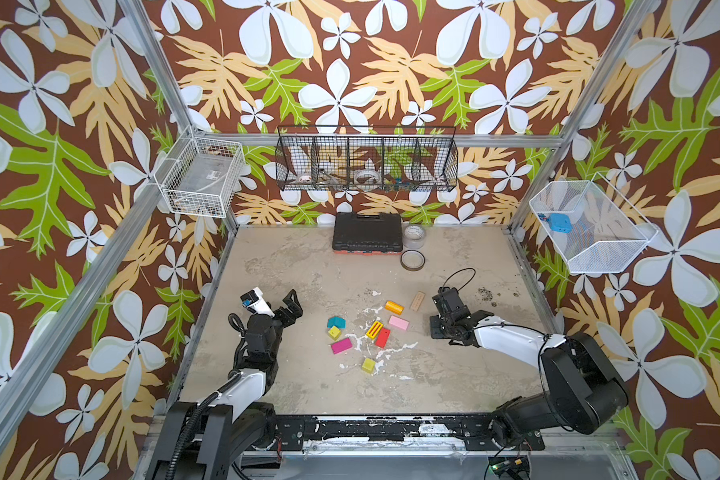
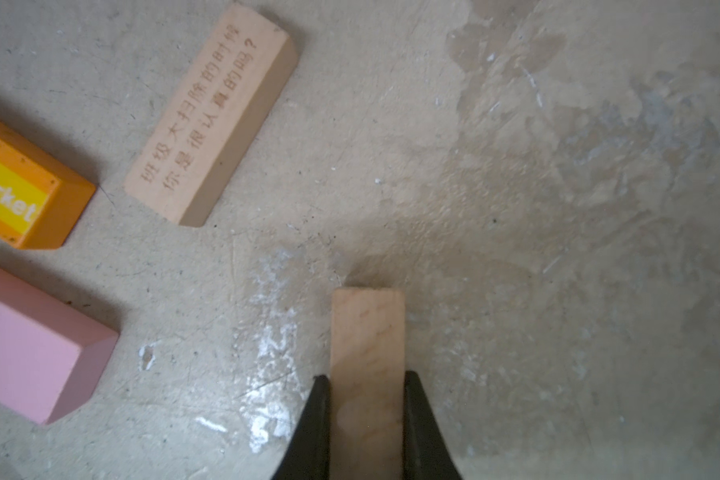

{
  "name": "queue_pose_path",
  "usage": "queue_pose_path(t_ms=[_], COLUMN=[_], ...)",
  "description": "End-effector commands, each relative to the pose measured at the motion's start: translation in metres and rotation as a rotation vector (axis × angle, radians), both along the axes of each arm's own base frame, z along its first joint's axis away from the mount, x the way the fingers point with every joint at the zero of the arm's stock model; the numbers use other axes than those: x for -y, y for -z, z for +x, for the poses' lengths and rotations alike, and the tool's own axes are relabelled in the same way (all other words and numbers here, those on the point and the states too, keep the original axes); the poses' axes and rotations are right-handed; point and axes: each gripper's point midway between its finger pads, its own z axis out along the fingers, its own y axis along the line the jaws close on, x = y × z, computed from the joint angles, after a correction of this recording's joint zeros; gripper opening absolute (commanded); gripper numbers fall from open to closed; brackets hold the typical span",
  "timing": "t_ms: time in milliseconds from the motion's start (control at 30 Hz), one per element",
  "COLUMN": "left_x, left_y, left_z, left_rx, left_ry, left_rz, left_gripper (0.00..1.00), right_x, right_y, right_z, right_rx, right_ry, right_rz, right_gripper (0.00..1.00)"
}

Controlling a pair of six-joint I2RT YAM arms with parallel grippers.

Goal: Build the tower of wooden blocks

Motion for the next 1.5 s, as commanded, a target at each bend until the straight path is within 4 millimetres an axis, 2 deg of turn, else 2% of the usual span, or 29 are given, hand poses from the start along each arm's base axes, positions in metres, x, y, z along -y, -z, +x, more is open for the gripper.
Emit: queue_pose_path(t_ms=[0, 333, 500, 600, 700, 833, 933, 1067, 1267, 1367, 1467], left_x=[0.001, 0.009, 0.017, 0.016, 0.044, 0.053, 0.072, 0.105, 0.148, 0.174, 0.205], left_y=[-0.007, -0.011, -0.019, -0.024, -0.046, -0.065, -0.078, -0.095, -0.104, -0.104, -0.1], left_z=[0.002, 0.003, 0.0, -0.001, -0.004, -0.015, -0.022, -0.039, -0.049, -0.055, -0.072], left_rx=[0.03, 0.038, 0.078, 0.082, 0.135, 0.222, 0.256, 0.299, 0.273, 0.238, 0.24], left_ry=[0.007, 0.051, 0.099, 0.083, 0.241, 0.295, 0.424, 0.645, 0.741, 0.723, 0.765], left_rz=[0.001, -0.007, -0.023, -0.092, -0.169, -0.255, -0.208, -0.225, -0.172, -0.087, -0.028], left_gripper=[1.0, 1.0, 1.0, 1.0, 1.0, 1.0, 1.0, 1.0, 1.0, 1.0, 0.99], right_x=[0.002, 0.002, -0.001, -0.001, -0.001, 0.001, 0.005, 0.008, 0.01, 0.01, 0.012], right_y=[-0.002, 0.001, -0.001, -0.004, -0.011, -0.029, -0.048, -0.071, -0.097, -0.105, -0.107], right_z=[0.003, 0.003, 0.001, 0.002, 0.0, -0.004, -0.01, -0.019, -0.032, -0.035, -0.035], right_rx=[0.017, 0.007, 0.013, 0.025, 0.052, 0.131, 0.218, 0.331, 0.462, 0.495, 0.501], right_ry=[0.02, 0.02, 0.011, 0.011, 0.004, 0.008, 0.016, 0.014, -0.023, -0.027, -0.023], right_rz=[-0.005, -0.016, -0.005, 0.0, 0.017, 0.061, 0.101, 0.167, 0.239, 0.259, 0.249], right_gripper=[0.2, 0.38, 0.45, 0.49, 0.57, 0.69, 0.81, 0.88, 0.99, 1.0, 1.0])
